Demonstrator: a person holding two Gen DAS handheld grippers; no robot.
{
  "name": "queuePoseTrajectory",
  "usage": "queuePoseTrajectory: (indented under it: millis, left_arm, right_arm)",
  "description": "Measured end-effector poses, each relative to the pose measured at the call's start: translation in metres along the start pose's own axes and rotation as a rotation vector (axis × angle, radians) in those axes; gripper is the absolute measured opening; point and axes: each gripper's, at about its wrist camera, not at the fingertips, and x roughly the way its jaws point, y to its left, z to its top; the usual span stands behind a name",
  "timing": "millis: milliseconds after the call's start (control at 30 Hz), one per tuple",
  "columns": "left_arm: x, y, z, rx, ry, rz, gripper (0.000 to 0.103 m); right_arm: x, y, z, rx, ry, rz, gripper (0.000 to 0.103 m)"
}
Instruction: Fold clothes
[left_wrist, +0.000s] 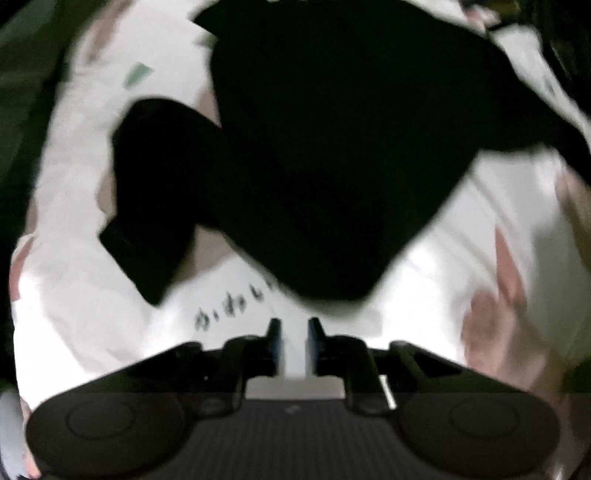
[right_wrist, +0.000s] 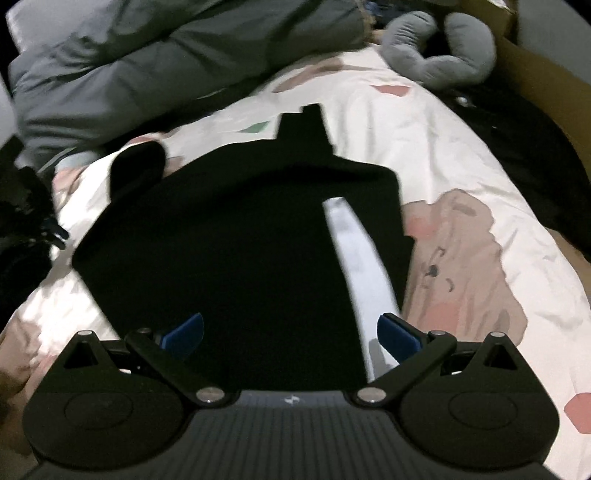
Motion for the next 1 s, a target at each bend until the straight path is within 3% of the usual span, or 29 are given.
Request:
queuePoseTrajectory:
  millis: [33, 67, 133, 267, 300, 367, 467, 600, 767, 867, 1000]
  left_arm:
    - [-0.003, 0.003, 0.006, -0.036, -0.030, -0.003, 0.055]
    - [-0.006, 0.005, 0.011, -0.059, -0.051, -0.003, 0.060]
    - [-0.008, 0.008, 0.023, -0.119, -0.098, -0.009, 0.064]
    - [0.008, 0.013, 0.036, -0.239, -0.102, -0.037, 0.069]
    - [0.013, 0.014, 0.039, -0.254, -0.096, -0.044, 0.069]
    - [0.020, 0.011, 0.043, -0.275, -0.076, -0.046, 0.069]
    - [0.031, 0.006, 0.045, -0.261, -0.058, -0.019, 0.069]
    - [0.041, 0.006, 0.049, -0.296, -0.024, 0.021, 0.070]
    - [0.049, 0.012, 0.051, -0.398, -0.008, 0.005, 0.068]
    - [0.057, 0.015, 0.049, -0.458, 0.005, -0.031, 0.055]
    - [0.062, 0.017, 0.049, -0.498, -0.001, -0.073, 0.018]
  right_arm:
    - [0.004, -0.006, 0.002, 0.004, 0.005, -0.012, 0.103]
    - [0.007, -0.011, 0.002, 0.010, 0.010, -0.022, 0.103]
    - [0.014, -0.021, 0.003, 0.032, 0.015, -0.038, 0.103]
    - [0.033, -0.039, -0.001, 0.093, 0.067, -0.023, 0.102]
    - [0.037, -0.041, -0.003, 0.095, 0.083, -0.036, 0.098]
    - [0.040, -0.042, -0.005, 0.074, 0.099, -0.038, 0.043]
    - [0.031, -0.034, -0.007, 0.012, 0.085, -0.018, 0.028]
    - [0.010, -0.026, -0.009, -0.028, 0.053, -0.019, 0.016]
    - [-0.023, -0.021, -0.012, -0.021, 0.047, -0.021, 0.016]
    - [-0.027, -0.020, -0.017, -0.014, 0.065, 0.022, 0.013]
    - [-0.024, -0.014, -0.022, -0.023, 0.072, 0.034, 0.014]
